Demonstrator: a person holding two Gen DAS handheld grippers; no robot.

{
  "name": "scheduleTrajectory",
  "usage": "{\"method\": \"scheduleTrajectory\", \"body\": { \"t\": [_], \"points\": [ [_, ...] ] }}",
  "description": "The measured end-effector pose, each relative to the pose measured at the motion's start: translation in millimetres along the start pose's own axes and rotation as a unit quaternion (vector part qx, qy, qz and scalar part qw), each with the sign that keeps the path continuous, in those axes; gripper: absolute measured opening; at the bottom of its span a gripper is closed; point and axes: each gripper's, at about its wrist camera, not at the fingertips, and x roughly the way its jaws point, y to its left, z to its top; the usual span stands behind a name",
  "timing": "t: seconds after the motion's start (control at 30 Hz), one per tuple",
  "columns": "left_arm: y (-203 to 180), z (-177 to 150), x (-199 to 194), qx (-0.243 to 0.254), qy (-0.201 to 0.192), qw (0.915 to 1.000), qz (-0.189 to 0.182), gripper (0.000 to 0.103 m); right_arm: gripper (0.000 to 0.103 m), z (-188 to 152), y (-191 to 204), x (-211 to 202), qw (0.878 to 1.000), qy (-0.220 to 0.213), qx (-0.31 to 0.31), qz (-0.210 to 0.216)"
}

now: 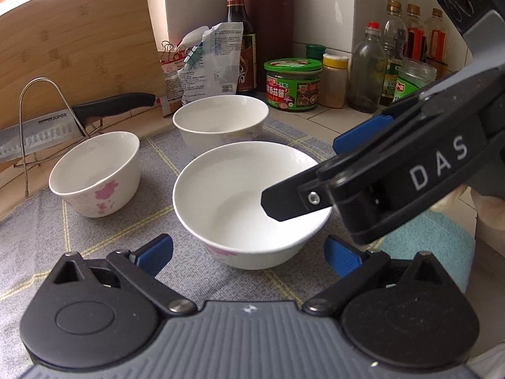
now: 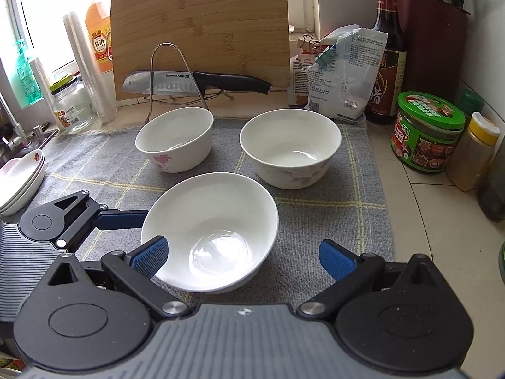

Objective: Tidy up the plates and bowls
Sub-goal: 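Bring both grippers to the rim of the plain white bowl, then close both grippers on opposite rims of the plain white bowl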

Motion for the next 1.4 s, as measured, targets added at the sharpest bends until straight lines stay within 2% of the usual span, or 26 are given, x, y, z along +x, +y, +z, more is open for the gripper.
{"method": "scheduleTrajectory", "body": {
  "t": [0.3,0.4,0.57,0.67,0.73,0.8,1.4],
  "points": [
    [-3.9,-2.2,6.1,0.002,-0.02,0.9998,-0.003,0.1,0.103,2.4,0.6,7.8,1.0,0.014,-0.013,0.017],
    [-4.5,-1.4,5.8,0.0,-0.029,0.9996,-0.002,0.094,0.103,4.7,1.8,9.5,0.999,0.016,-0.02,0.021],
    [-2.0,-0.6,7.2,-0.006,-0.029,0.9996,-0.003,0.091,0.102,10.5,2.5,14.4,0.999,0.017,-0.025,0.033],
    [-1.4,-0.4,6.1,-0.006,-0.032,0.9995,-0.002,0.091,0.097,14.0,1.9,19.9,0.999,0.017,-0.022,0.04],
    [-0.8,-0.3,5.8,-0.009,-0.033,0.9994,-0.003,0.091,0.089,16.8,0.7,24.2,0.998,0.021,-0.016,0.048],
    [-1.0,-0.2,5.4,-0.009,-0.033,0.9994,-0.002,0.091,0.085,19.0,-0.9,27.5,0.998,0.025,-0.008,0.057],
    [-1.9,0.1,5.4,0.001,-0.017,0.9999,-0.002,0.09,0.084,24.0,0.5,27.6,0.997,0.042,0.006,0.065]
  ]
}}
